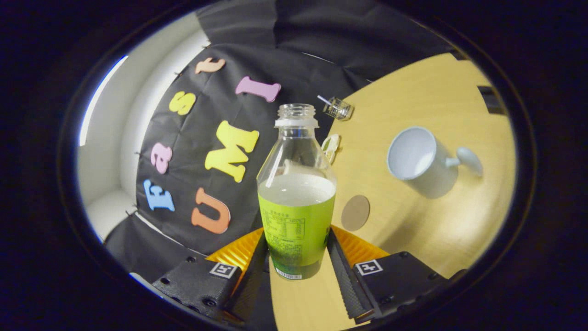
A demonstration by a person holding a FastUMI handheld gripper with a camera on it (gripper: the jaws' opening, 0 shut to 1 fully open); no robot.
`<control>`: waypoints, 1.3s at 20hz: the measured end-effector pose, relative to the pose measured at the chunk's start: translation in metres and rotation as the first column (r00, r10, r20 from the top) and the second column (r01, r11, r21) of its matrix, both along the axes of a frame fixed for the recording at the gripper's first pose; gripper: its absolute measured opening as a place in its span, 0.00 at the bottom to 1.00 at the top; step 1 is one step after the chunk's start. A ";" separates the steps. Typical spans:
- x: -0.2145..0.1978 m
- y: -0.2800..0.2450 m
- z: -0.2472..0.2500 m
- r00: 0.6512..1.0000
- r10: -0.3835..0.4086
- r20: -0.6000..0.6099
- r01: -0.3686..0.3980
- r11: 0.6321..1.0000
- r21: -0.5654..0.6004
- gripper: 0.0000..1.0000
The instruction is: Take the bottle from table, then pour the juice into the cup, finally place the bottle on the coaster
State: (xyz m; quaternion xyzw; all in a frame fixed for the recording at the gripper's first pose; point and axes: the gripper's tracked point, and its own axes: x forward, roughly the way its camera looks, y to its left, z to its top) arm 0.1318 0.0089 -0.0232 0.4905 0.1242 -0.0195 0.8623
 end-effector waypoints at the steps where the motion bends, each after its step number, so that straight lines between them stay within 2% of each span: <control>1: -0.004 0.000 0.002 1.000 0.010 0.009 -0.010 0.996 -0.085 0.79; 3: -0.007 0.001 0.007 1.000 0.020 0.013 -0.016 0.966 -0.257 0.79; 6: -0.008 0.001 0.013 1.000 0.025 0.011 -0.017 0.880 -0.474 0.79; 11: 0.018 -0.001 0.013 1.000 0.012 0.019 0.003 0.778 -0.629 0.79; 14: 0.046 -0.006 -0.003 1.000 -0.005 -0.004 0.000 0.689 -0.724 0.79; 18: 0.089 0.004 -0.019 1.000 0.016 -0.022 -0.027 0.654 -0.756 0.80; 20: 0.106 0.001 -0.026 0.999 0.008 -0.047 -0.043 0.613 -0.789 0.80; 23: 0.127 -0.004 -0.033 0.998 0.001 -0.064 -0.054 0.571 -0.819 0.80; 26: 0.145 -0.007 -0.049 0.995 0.013 -0.095 -0.086 0.567 -0.819 0.80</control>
